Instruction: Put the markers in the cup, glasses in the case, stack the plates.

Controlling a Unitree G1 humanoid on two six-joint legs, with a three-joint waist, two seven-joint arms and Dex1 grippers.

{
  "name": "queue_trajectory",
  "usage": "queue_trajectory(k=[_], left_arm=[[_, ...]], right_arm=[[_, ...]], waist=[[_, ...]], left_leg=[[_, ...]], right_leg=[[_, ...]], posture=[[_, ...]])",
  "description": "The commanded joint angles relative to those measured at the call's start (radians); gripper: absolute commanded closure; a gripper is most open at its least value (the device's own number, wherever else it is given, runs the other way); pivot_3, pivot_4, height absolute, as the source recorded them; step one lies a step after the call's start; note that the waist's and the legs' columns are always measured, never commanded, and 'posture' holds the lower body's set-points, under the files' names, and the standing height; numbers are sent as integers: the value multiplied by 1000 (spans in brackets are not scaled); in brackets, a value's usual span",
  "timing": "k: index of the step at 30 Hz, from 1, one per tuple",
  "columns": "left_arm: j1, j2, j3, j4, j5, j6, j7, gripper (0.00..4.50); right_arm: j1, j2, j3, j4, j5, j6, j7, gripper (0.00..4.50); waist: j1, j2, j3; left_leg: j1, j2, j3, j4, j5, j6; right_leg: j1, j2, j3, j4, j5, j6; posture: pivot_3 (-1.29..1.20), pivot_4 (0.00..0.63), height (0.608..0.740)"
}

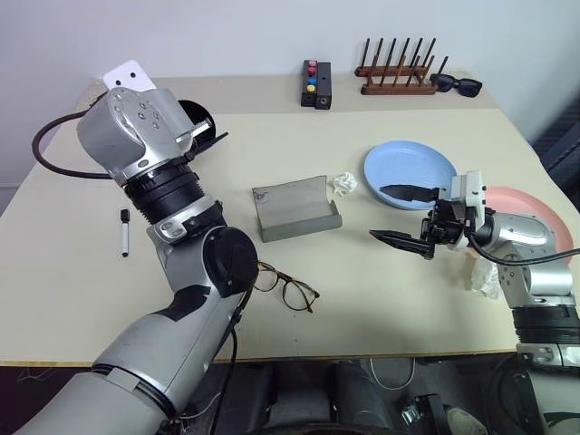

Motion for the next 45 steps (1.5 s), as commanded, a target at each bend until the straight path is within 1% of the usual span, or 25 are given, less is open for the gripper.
queue_trajectory(k=[1, 7, 11, 15, 19, 25, 30, 40, 45], left_arm=[[-58, 2, 55, -5, 7, 44, 20, 4462], [-110, -24, 177, -22, 25, 73, 57, 4462], [-142, -20, 185, -28, 28, 75, 65, 4462], [-161, -20, 191, -45, 38, 87, 63, 4462], [-167, -27, 200, -63, 47, 99, 61, 4462], [-196, -48, 252, -94, 54, 119, 58, 4462], [-224, -69, 330, -111, 75, 131, 70, 4462], [-286, -43, 358, -77, 175, 136, 148, 4462], [-345, -44, 465, -66, 209, 136, 195, 4462]], right_arm=[[-18, 7, 0, -17, 5, -7, -2, 0], [-20, 9, 5, -17, 4, -4, -2, 0], [-24, 11, 11, -8, 4, -7, -2, 0], [-33, 17, 15, 9, 0, -14, 2, 0], [-39, 22, 17, 20, -3, -19, 6, 0], [-49, 25, 19, 37, -9, -26, 14, 0], [-51, 27, 21, 31, -7, -22, 13, 0], [-49, 30, 28, 28, -7, -16, 13, 0], [-51, 32, 34, 34, -7, -16, 15, 0]], waist=[[0, 0, 0], [1, -1, 0], [0, -1, 0], [0, -1, 0], [0, 0, 0], [2, -1, 0], [0, -1, 0], [0, -1, 0], [2, -1, 0]], left_leg=[[0, 0, 0, 0, 0, 0], [-2, 0, 0, 1, 0, 0], [-4, 0, 0, 1, 0, 0], [-12, 0, 1, 4, 1, -1], [-12, 0, 1, 3, 1, -1], [-12, 0, 0, 4, 1, -1], [-12, 0, 1, 3, 1, -1], [-12, 0, 1, 3, 1, -1], [-12, 0, 1, 3, 1, -1]], right_leg=[[0, 0, 0, 0, 0, 0], [-2, 0, 0, 1, 0, 0], [-5, 0, 0, 2, 0, 0], [-14, 0, 0, 4, 0, 0], [-14, 0, 0, 4, 0, 0], [-14, 0, 0, 4, 0, 0], [-14, 0, 0, 4, 0, 0], [-14, 0, 0, 4, 0, 0], [-14, 0, 0, 5, 0, 0]], posture=[[0, 150, 740], [0, 150, 740], [0, 150, 740], [0, 150, 740], [0, 150, 740], [0, 150, 740], [0, 150, 740], [0, 150, 740], [0, 150, 740]])
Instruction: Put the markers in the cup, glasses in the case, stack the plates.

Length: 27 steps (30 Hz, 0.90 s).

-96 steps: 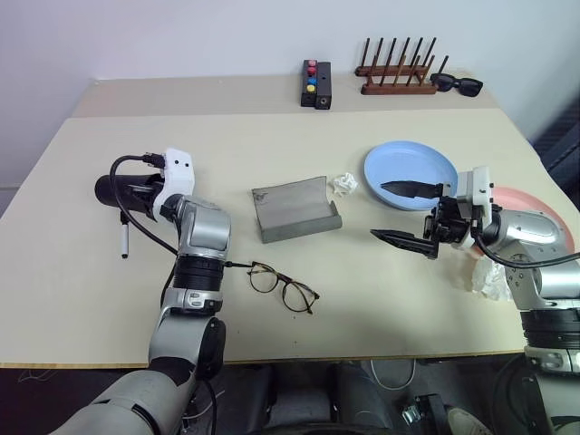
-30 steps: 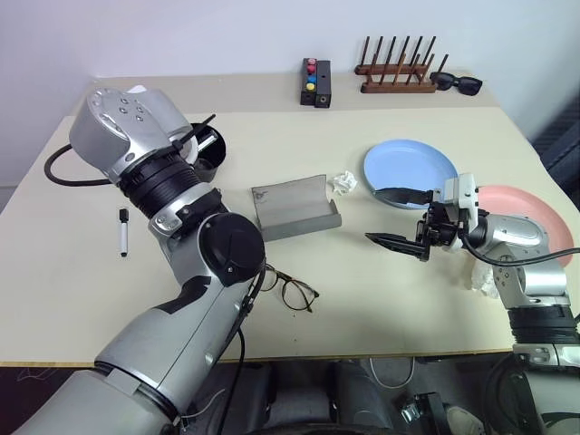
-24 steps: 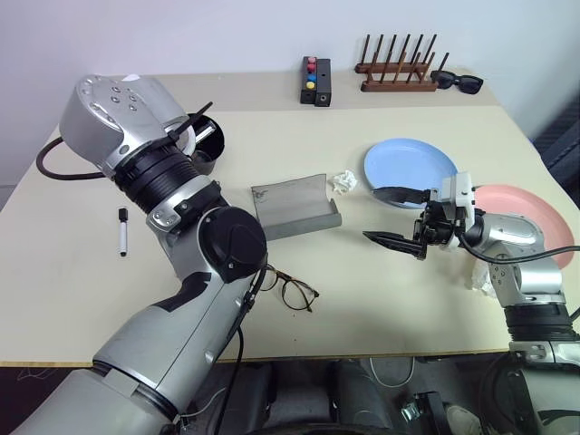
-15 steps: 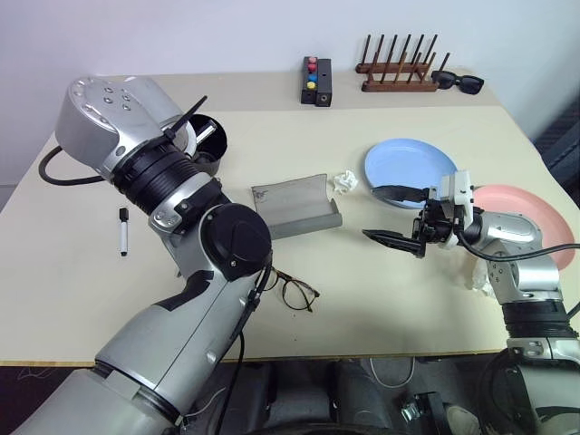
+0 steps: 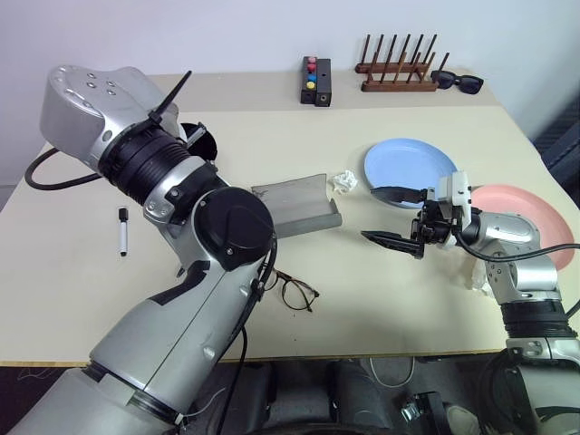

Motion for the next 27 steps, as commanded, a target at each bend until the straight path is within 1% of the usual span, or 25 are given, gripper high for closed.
queue_trajectory(k=[1, 5, 12, 20, 27], left_arm=[[-65, 6, 60, -11, 23, 8, 31, 4462], [-94, 8, 129, -24, 40, 0, 64, 4462], [-142, 14, 190, -25, 67, 7, 104, 4462], [-179, 44, 271, -32, 51, -54, 152, 4462], [-200, 54, 310, -27, 40, -74, 181, 4462]], right_arm=[[-17, 4, -3, -13, 4, -3, 4, 0], [-14, 6, 0, -12, 4, -3, 6, 0], [-14, 13, 4, -5, 1, -7, 9, 0], [-7, 16, 11, -9, 3, -8, 6, 0], [4, 13, 10, -15, 6, -4, 5, 0]], waist=[[0, 0, 0], [-1, 0, 0], [-1, 0, 0], [-1, 0, 0], [-1, 0, 0]], left_leg=[[0, 0, 0, 0, 0, 0], [0, 0, 0, 0, 0, 0], [0, 0, 0, 0, 0, 0], [0, 0, 0, 0, 0, 0], [0, 0, 0, 0, 0, 0]], right_leg=[[0, 0, 0, 0, 0, 0], [0, 0, 0, 0, 0, 0], [0, 0, 0, 0, 0, 0], [-1, 0, 0, 0, 0, 0], [-1, 0, 0, 0, 0, 0]], posture=[[0, 150, 740], [0, 150, 740], [0, 150, 740], [0, 150, 740], [0, 150, 740]])
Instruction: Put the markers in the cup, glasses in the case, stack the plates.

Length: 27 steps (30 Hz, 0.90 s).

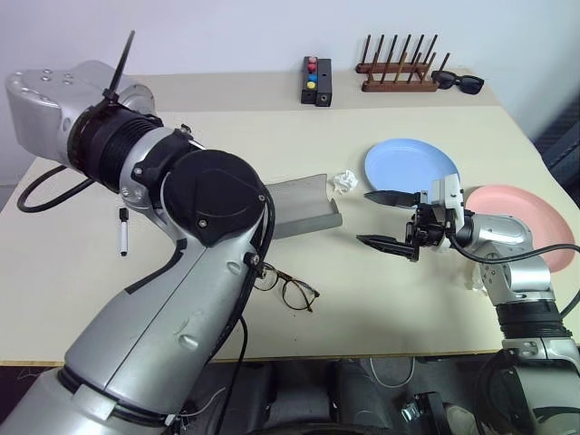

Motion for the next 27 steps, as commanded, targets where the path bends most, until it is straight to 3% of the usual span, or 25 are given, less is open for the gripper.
queue_trajectory(k=[1, 27], left_arm=[[-47, 13, 20, -2, -22, -9, 16, 4462], [-27, 12, 49, -44, -32, -8, 31, 4462]], right_arm=[[3, 3, -14, -17, 6, -4, -1, 0], [5, 0, -12, -23, 6, 7, 0, 0]], waist=[[-1, 0, 0], [-1, 0, 0]], left_leg=[[0, 0, 0, 0, 0, 0], [0, 0, 0, 0, 0, 0]], right_leg=[[0, 0, 0, 0, 0, 0], [0, 0, 0, 0, 0, 0]], posture=[[0, 150, 740], [0, 150, 740]])
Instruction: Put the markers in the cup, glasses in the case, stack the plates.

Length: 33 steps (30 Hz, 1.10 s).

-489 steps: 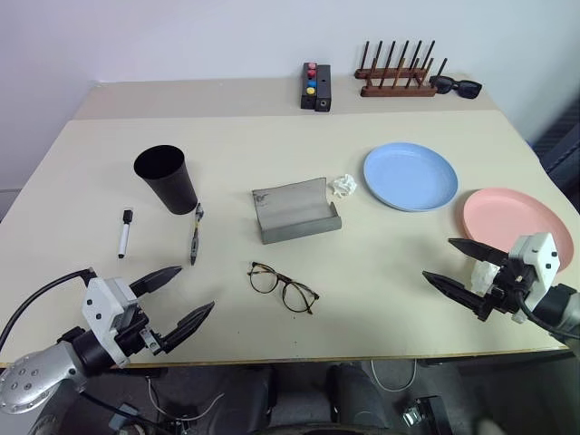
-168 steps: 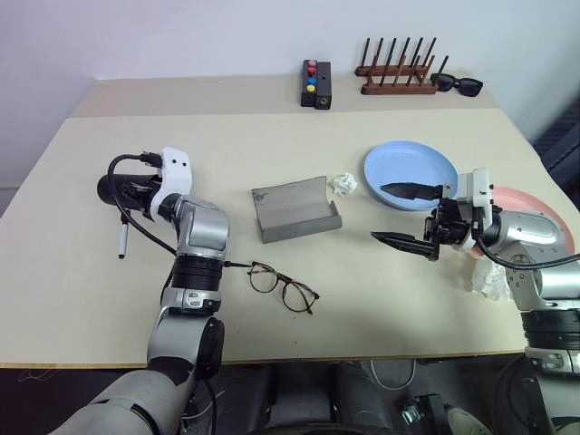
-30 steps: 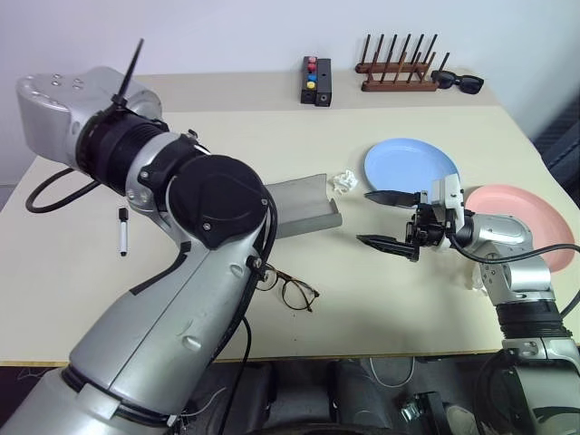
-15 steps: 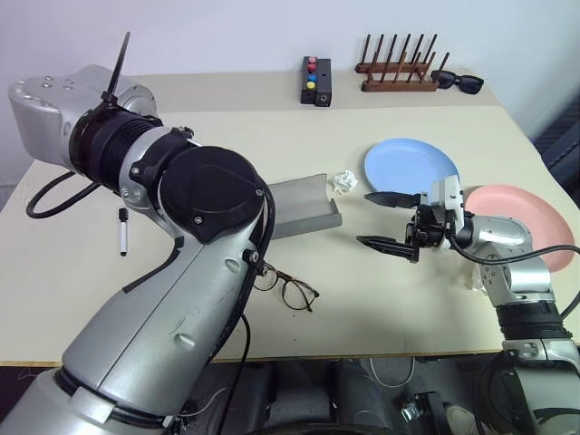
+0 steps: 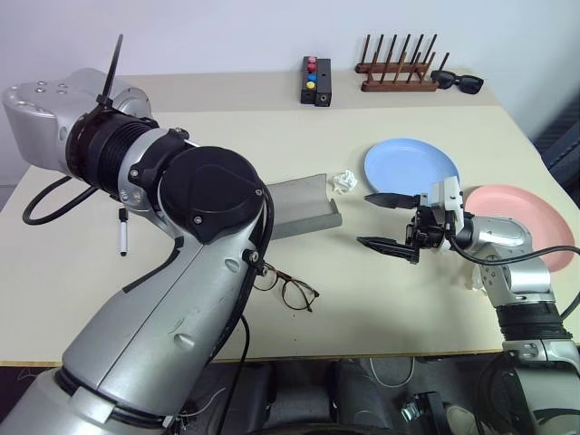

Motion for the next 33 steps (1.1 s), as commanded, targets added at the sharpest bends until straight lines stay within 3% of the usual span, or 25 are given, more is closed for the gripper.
queue_trajectory(k=[1, 7, 8, 10, 17, 33], left_arm=[[-4, 16, -6, -2, -14, -3, -5, 4462], [7, 25, -11, 14, -17, -4, -10, 4462], [8, 26, -12, 14, -16, -3, -11, 4213], [10, 28, -15, 16, -15, -1, -14, 3619], [22, 38, -28, 31, -19, 2, -30, 56], [-16, 17, -127, 9, -25, 77, -135, 17]], right_arm=[[-3, -1, -12, -26, 7, 3, -2, 0], [-2, -2, -12, -39, 9, 14, -10, 0], [-2, -3, -13, -42, 10, 16, -11, 0], [-4, -4, -13, -49, 10, 22, -15, 0], [-10, -6, -15, -57, 9, 33, -23, 0], [-23, -5, -20, -2, 0, -1, -7, 0]], waist=[[0, 0, 0], [0, 0, 0], [0, 0, 0], [0, 0, 0], [-1, 0, 0], [-1, 0, 0]], left_leg=[[0, 0, 0, 0, 0, 0], [0, 0, 0, 0, 0, 0], [0, 0, 0, 0, 0, 0], [0, 0, 0, 0, 0, 0], [0, 0, 0, 0, 0, 0], [0, 0, 0, 0, 0, 0]], right_leg=[[0, 0, 0, 0, 0, 0], [0, 0, 0, 0, 0, 0], [0, 0, 0, 0, 0, 0], [0, 0, 0, 0, 0, 0], [0, 0, 0, 0, 0, 0], [0, 0, 0, 1, 0, 0]], posture=[[0, 150, 740], [0, 150, 740], [0, 150, 740], [0, 150, 740], [0, 150, 740], [0, 150, 740]])
